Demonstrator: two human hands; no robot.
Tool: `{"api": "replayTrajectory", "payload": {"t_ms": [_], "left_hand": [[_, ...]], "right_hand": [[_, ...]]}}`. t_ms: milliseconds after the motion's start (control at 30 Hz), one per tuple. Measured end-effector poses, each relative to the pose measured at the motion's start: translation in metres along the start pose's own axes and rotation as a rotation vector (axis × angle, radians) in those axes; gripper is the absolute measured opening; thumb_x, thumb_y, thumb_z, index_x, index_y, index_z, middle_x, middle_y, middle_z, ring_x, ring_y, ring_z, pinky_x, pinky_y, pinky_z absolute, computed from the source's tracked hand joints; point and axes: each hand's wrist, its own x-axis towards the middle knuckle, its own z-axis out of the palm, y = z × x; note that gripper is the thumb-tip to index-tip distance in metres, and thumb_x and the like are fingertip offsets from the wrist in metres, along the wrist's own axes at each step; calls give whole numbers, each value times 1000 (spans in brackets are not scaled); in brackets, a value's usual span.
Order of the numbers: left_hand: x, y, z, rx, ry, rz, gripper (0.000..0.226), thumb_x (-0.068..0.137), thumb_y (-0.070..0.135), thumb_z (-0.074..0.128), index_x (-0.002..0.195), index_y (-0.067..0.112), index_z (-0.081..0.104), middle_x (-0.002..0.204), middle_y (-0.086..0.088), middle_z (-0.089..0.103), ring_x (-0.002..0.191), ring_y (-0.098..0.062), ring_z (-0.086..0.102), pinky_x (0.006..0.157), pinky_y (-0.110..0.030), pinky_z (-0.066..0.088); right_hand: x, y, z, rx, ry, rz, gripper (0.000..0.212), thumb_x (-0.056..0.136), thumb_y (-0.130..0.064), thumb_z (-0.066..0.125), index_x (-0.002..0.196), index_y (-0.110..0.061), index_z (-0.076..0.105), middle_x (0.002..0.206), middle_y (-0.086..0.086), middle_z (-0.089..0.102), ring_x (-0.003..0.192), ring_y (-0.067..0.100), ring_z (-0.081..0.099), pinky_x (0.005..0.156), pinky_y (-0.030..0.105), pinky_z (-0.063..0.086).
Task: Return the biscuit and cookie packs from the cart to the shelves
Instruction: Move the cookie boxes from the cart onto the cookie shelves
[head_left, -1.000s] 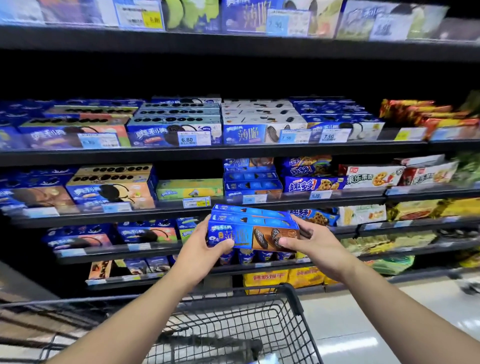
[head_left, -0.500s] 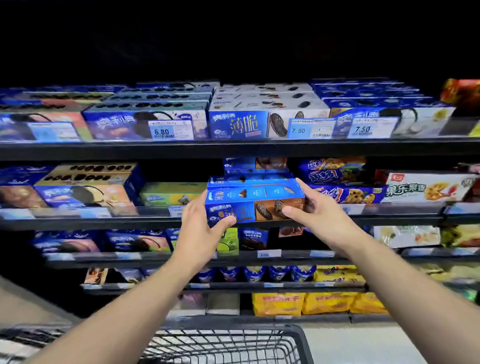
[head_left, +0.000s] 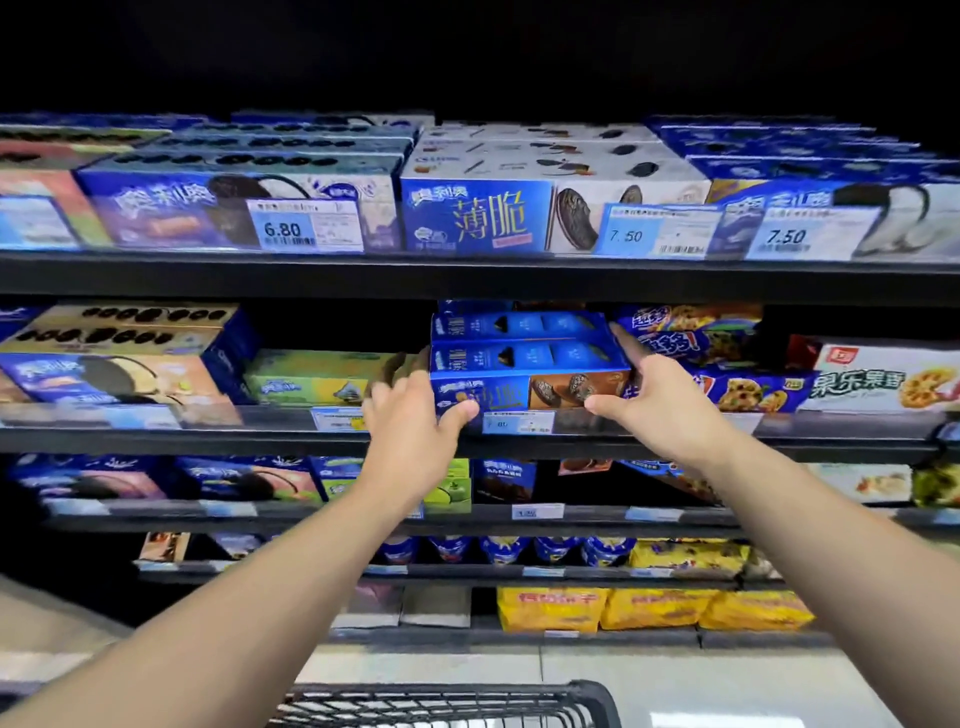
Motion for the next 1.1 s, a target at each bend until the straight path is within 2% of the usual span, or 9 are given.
{"api": "replayTrajectory", "payload": {"t_ms": [133,233,300,400,567,667,733,867,1100], "left_hand": [[15,4,-3,41,-83,-67,39,97,49,57,90,12,46,103,-12,57,116,-39,44,104,-51,31],[24,1,1,76,-109,-61,52,99,46,54,134,7,50,140,-15,53,139,-39,32,118,-53,17],[28,1,3,99,-88,-11,67,100,43,54,155,15,27,159,-6,33,151,-28,12,121,-54,4],[33,4,5,103,-63,-25,69,101,41,52,159,22,18,160,-2,31,152,-22,7,121,-55,-3],[22,3,1,121,12,-87,61,99,44,56,150,15,39,146,-14,47,140,-38,28,119,-55,11],[1,-11,-3,93,112,-10,44,97,44,58,123,7,55,124,-16,55,121,-36,38,109,-50,29],[-20,-24,-6,13,147,82,36,98,39,60,122,13,57,120,-6,54,119,-28,38,104,-43,31],[-68,-52,-11,-26,-6,172,7,99,32,56,100,27,60,105,6,60,103,-23,49,88,-38,34],[-155,-109,-34,86,-210,302,18,93,35,53,84,22,61,85,-3,65,89,-33,57,78,-44,48]], "right_hand": [[7,-2,5,-76,44,7,89,88,-19,76,159,-29,22,107,-9,63,71,-8,58,59,-3,37],[11,-4,8,-120,44,27,89,89,-26,76,160,-30,22,130,-2,55,103,14,60,75,0,38],[11,-5,8,-144,61,67,88,89,-33,75,159,-33,22,146,7,47,125,25,53,101,22,43],[6,-9,9,-281,109,112,88,89,-42,73,159,-34,20,149,16,44,138,36,37,114,43,36],[-8,-17,13,-381,170,90,90,89,-44,71,160,-21,21,141,17,54,140,36,33,110,48,39],[-21,-15,12,-440,300,74,63,92,-42,69,142,-10,47,124,17,63,123,36,46,99,47,43],[-39,-11,16,-416,377,53,48,94,-36,67,134,-10,56,120,11,64,117,30,49,98,45,44],[-91,-5,45,-322,352,6,35,96,-26,66,128,-12,65,122,7,66,116,27,51,101,42,42],[-187,-6,140,-289,97,49,17,94,-25,67,102,-12,74,98,9,68,96,29,61,85,35,45]]}}
